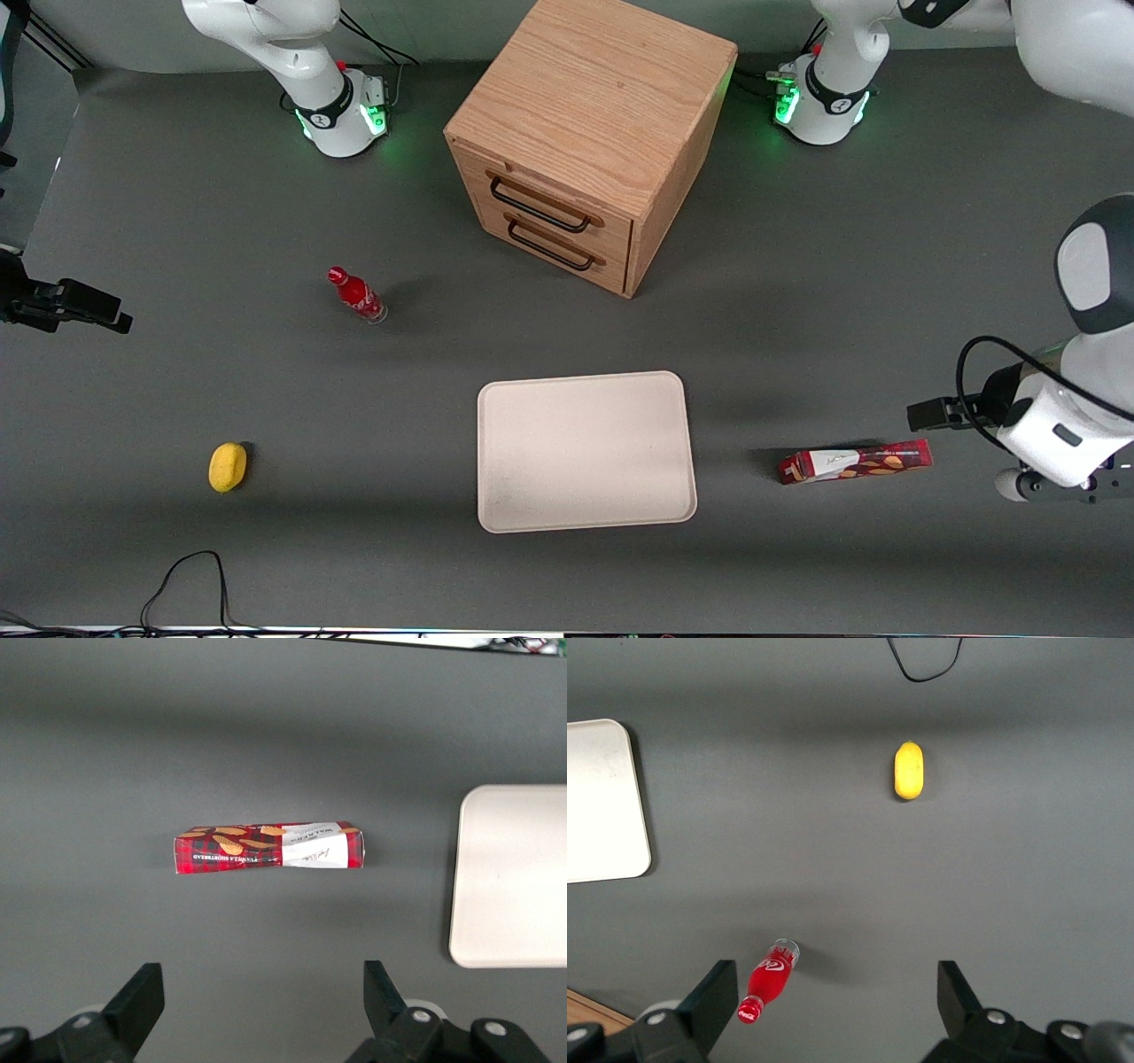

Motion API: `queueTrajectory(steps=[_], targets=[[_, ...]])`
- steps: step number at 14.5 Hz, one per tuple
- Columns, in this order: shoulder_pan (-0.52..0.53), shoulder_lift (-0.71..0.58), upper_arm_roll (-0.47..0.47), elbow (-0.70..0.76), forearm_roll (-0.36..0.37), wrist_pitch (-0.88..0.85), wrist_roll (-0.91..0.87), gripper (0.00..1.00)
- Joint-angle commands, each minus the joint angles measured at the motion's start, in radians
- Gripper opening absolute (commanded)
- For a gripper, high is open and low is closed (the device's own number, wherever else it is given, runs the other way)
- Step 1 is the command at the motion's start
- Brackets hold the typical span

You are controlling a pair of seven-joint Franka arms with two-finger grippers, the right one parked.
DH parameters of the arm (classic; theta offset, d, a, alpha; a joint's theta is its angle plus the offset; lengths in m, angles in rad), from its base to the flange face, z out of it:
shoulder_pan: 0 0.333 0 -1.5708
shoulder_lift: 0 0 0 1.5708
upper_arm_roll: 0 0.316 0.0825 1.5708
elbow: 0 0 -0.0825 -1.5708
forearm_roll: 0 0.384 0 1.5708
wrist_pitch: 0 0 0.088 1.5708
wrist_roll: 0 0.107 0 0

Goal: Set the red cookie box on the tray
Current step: 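Lower the open left gripper toward the red plaid cookie box, then descend over the box's end and close the left gripper on it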

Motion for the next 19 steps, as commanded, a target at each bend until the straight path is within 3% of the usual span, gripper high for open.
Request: queueTrajectory(steps=[1, 3, 9, 11, 14, 19], targets=[[-0.022, 0.020, 0.009, 0.050, 0.001, -0.014, -0.262, 1.00], [-0.022, 0.023, 0.009, 0.047, -0.005, -0.016, -0.404, 1.00], [-0.009, 0.019, 0.010, 0.026, -0.005, -0.017, -1.232, 1.00], [-0.008, 0.019, 0.012, 0.024, -0.004, -0.014, -1.418, 1.00], [-0.008, 0.025, 0.013, -0.018, 0.002, 0.013, -1.514, 1.00], [-0.008, 0.057, 0.013, -0.201, 0.002, 0.237, -1.564, 1.00]])
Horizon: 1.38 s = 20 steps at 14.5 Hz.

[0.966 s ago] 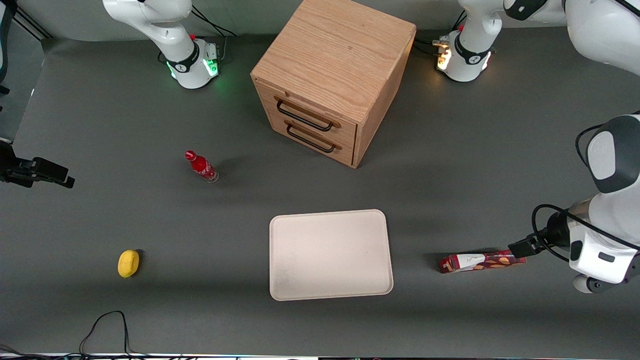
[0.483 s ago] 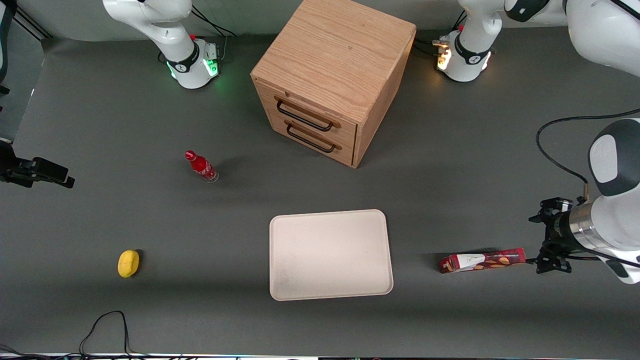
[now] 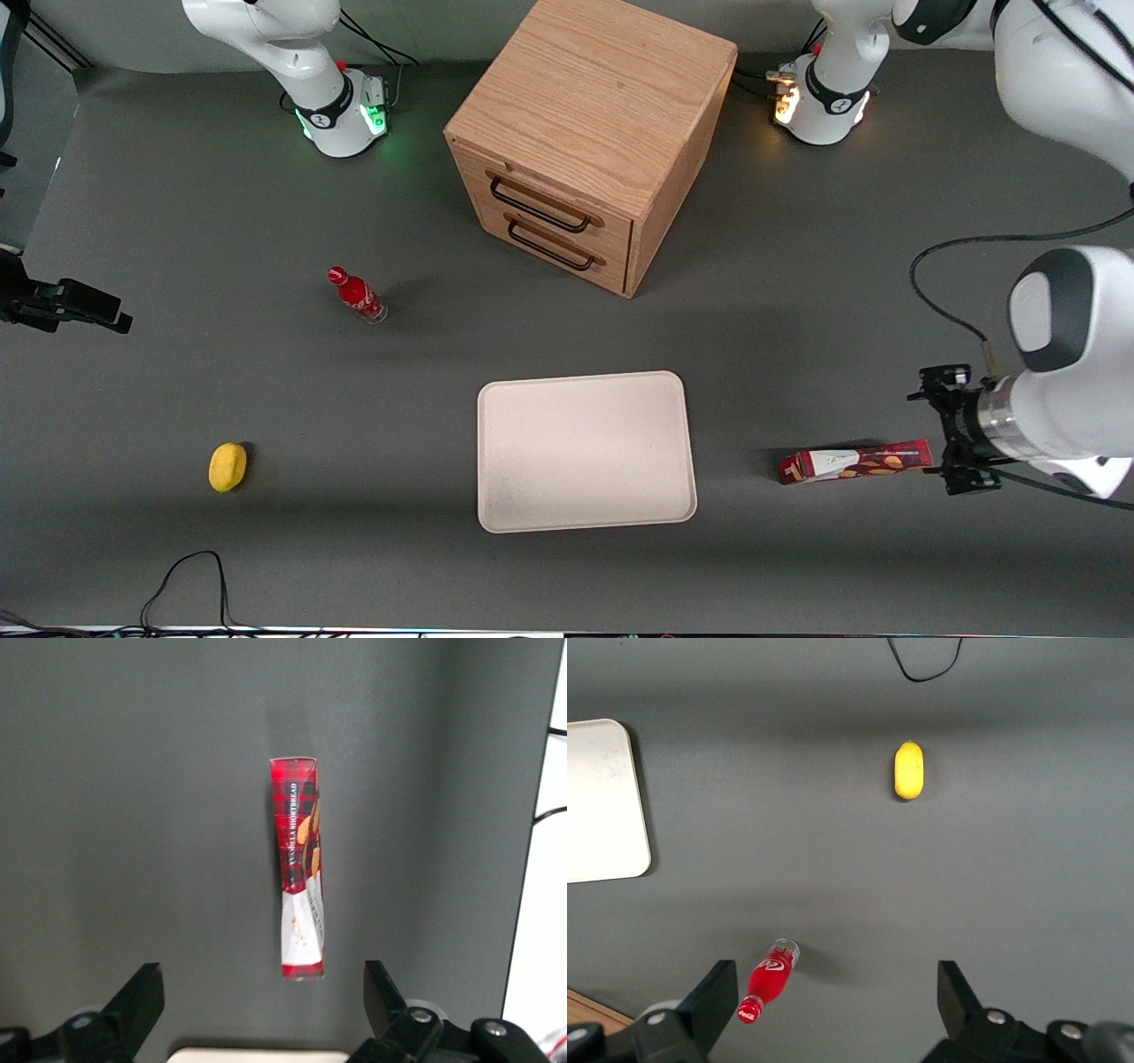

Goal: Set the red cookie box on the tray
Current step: 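Descend over the box's end and close the left gripper on it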

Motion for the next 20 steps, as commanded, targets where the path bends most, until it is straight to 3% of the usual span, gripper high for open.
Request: queueTrajectory(steps=[1, 8, 13, 14, 15, 18, 20], targets=[[-0.003, 0.014, 0.006, -0.098, 0.006, 0.127, -0.053, 1.00], [-0.005, 0.123, 0.007, -0.146, 0.072, 0.292, -0.050, 1.00], [-0.004, 0.131, 0.007, -0.214, 0.081, 0.375, -0.050, 0.99], [-0.003, 0.131, 0.007, -0.215, 0.080, 0.376, -0.048, 0.94], [-0.003, 0.129, 0.007, -0.215, 0.080, 0.375, -0.050, 0.83], [-0.003, 0.123, 0.006, -0.212, 0.077, 0.366, -0.051, 0.31], [-0.003, 0.122, 0.007, -0.212, 0.075, 0.364, -0.051, 0.04]])
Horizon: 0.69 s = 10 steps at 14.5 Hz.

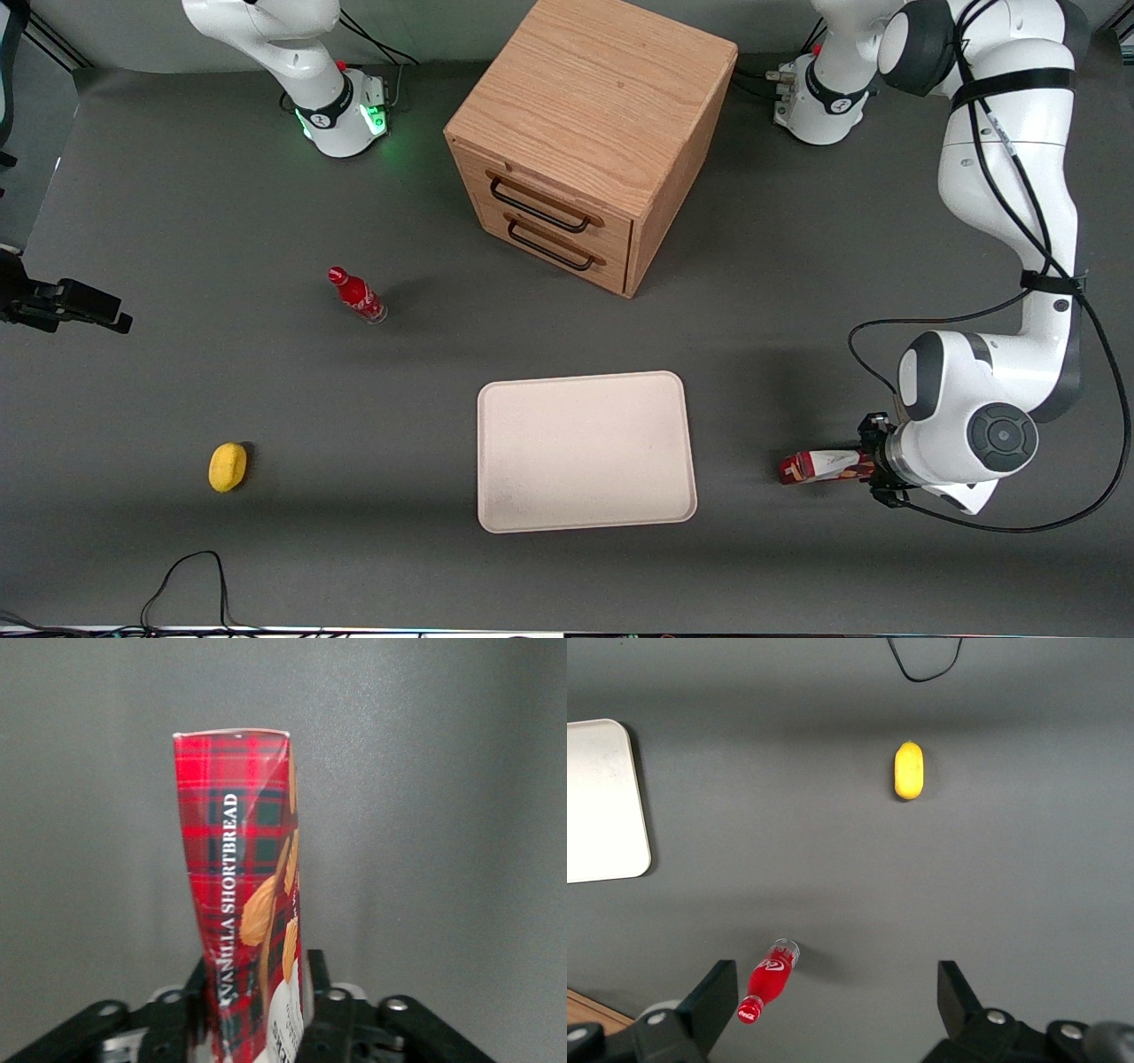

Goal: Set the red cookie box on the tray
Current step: 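Descend over the box's end and close the left gripper on it, then lift the box upright and carry it over the white tray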

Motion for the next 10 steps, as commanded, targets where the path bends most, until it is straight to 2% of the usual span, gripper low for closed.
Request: queueTrajectory(steps=[1, 7, 10], targets=[[-0.004, -0.025, 0.002, -0.021, 0.009, 0.002, -0.023, 0.00], [-0.005, -0.031, 0.002, -0.012, 0.010, -0.002, -0.017, 0.00], [-0.002, -0.081, 0.002, 0.032, 0.012, -0.045, -0.014, 0.00]])
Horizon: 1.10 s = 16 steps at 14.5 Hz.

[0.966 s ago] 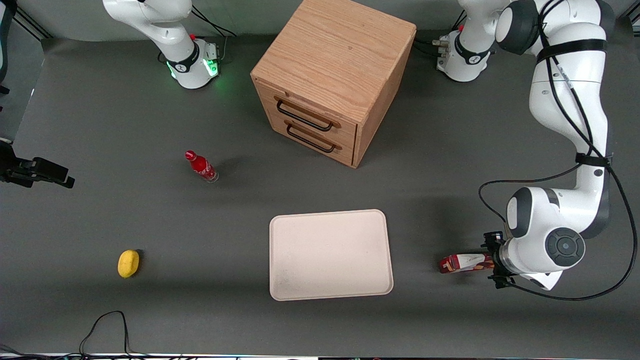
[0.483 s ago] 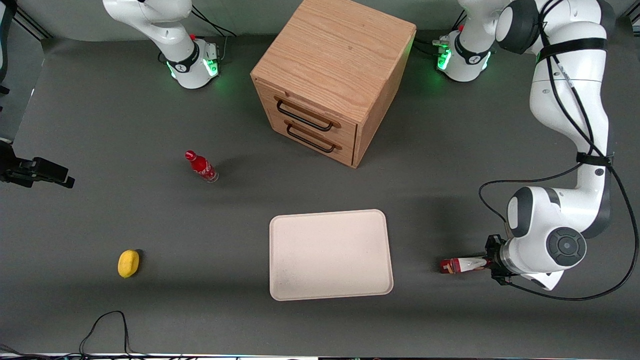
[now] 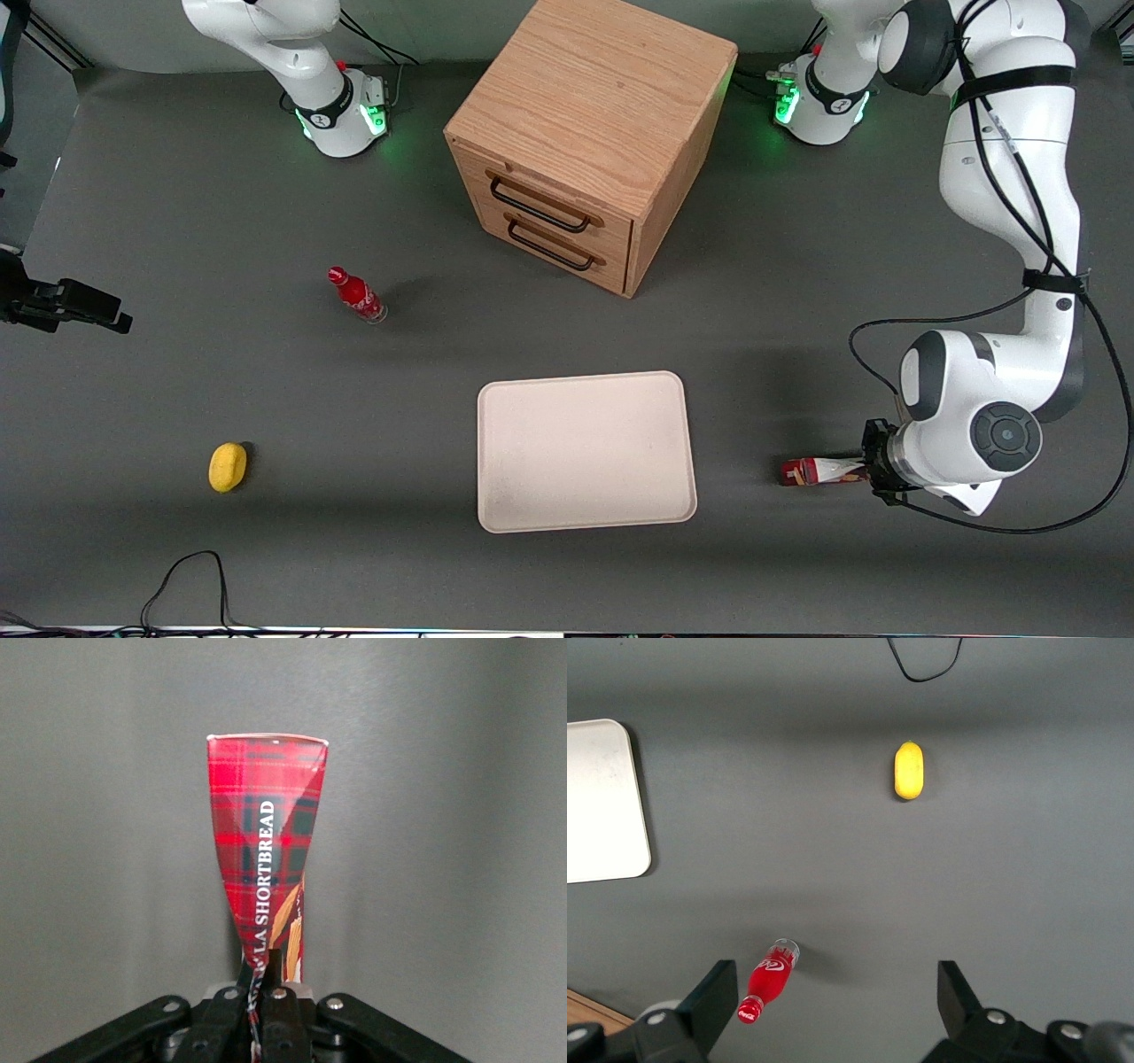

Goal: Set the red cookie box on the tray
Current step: 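Lift the box upright and carry it over the white tray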

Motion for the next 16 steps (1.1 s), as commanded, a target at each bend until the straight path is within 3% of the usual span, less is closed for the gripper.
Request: queueTrajectory(steps=[1, 7, 10, 14, 16], targets=[[-0.001, -0.089, 0.002, 0.036, 0.006, -0.086, -0.012, 0.00], [0.002, -0.210, 0.005, 0.212, 0.012, -0.324, -0.013, 0.00], [0.004, -0.303, 0.005, 0.216, 0.010, -0.413, -0.009, 0.00], [0.001, -0.333, -0.007, 0.214, 0.012, -0.468, -0.001, 0.00], [-0.031, -0.334, -0.015, 0.214, 0.013, -0.476, 0.109, 0.00]])
